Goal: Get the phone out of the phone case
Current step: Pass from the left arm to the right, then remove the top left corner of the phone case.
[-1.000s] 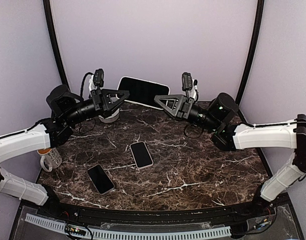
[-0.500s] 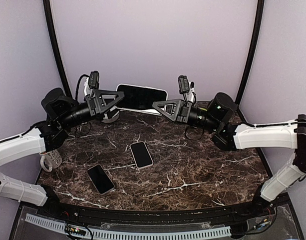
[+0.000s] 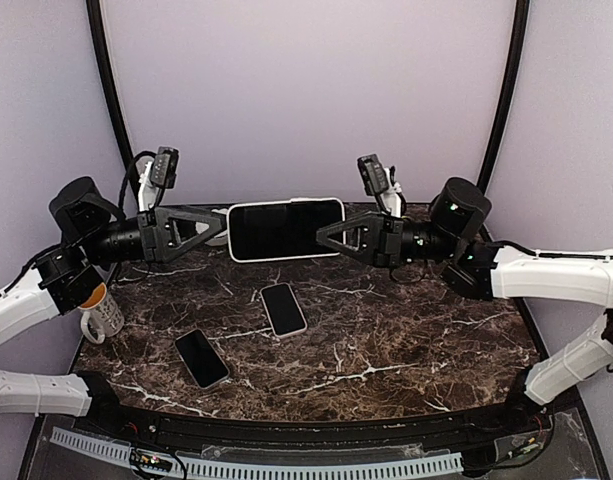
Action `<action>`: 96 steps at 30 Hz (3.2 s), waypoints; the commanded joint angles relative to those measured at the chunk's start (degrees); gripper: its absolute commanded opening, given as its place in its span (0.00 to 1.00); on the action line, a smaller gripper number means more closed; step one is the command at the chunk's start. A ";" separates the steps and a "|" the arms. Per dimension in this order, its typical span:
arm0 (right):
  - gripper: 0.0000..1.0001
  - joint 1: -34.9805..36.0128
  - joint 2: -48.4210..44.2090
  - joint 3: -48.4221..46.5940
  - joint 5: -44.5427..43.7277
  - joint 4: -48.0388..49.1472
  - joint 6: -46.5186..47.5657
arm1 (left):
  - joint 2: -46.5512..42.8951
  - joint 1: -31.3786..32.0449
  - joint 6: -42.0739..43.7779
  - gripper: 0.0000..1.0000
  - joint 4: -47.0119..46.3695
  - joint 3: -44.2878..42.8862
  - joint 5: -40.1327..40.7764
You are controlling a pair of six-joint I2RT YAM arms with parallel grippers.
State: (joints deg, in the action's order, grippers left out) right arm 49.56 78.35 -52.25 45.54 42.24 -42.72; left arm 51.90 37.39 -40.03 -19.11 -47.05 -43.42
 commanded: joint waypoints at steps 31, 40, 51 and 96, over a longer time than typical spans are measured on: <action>0.00 0.35 -9.21 4.41 5.71 -6.65 22.83 | 7.30 -0.14 14.96 0.56 12.54 -7.89 -26.10; 0.00 0.80 -8.59 4.77 7.91 -6.81 30.55 | 7.79 -0.13 16.39 0.52 11.86 -7.31 -25.46; 0.00 0.73 -5.05 4.00 9.67 -2.30 26.50 | 10.05 0.33 15.76 0.47 8.84 -6.96 -25.23; 0.00 2.09 -5.77 1.03 4.35 -10.12 46.62 | 10.22 2.73 12.97 0.15 4.05 -1.71 -26.62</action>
State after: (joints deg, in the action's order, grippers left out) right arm 50.48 74.41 -48.31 52.47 28.97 -2.94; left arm 62.57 39.03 -25.10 -13.06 -50.06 -68.36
